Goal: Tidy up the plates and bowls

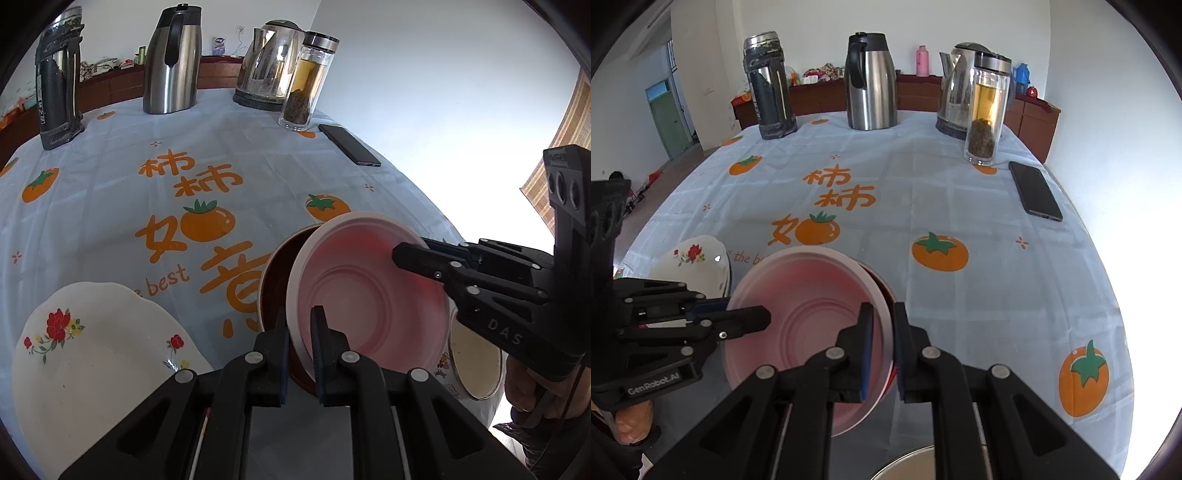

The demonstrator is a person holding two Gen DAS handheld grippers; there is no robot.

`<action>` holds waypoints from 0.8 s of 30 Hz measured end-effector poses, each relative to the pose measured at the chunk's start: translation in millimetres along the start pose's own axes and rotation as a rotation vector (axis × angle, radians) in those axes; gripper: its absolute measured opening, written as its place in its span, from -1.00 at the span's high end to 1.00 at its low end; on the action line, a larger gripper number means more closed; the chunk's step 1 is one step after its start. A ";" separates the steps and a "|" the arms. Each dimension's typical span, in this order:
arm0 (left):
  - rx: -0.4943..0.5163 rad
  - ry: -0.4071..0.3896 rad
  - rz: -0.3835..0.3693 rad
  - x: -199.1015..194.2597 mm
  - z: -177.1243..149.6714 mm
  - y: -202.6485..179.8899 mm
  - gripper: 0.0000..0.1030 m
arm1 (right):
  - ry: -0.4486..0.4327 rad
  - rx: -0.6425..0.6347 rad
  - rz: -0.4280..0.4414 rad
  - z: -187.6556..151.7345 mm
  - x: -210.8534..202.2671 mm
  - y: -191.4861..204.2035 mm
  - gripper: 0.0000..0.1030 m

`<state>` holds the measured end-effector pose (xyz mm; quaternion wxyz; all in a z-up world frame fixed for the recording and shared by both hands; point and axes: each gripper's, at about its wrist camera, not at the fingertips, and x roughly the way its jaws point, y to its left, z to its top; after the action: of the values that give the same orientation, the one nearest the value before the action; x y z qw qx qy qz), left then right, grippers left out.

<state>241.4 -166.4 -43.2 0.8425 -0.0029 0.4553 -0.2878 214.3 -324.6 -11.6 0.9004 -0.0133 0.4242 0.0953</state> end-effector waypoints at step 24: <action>-0.032 0.012 0.005 2.1 -0.2 7.4 0.81 | -0.093 -0.093 -0.097 -14.9 -20.3 5.6 0.74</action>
<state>245.7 -161.2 -46.9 0.8403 -0.0132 0.4651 -0.2783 189.2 -323.9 -5.3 0.9212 -0.0711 0.3758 0.0713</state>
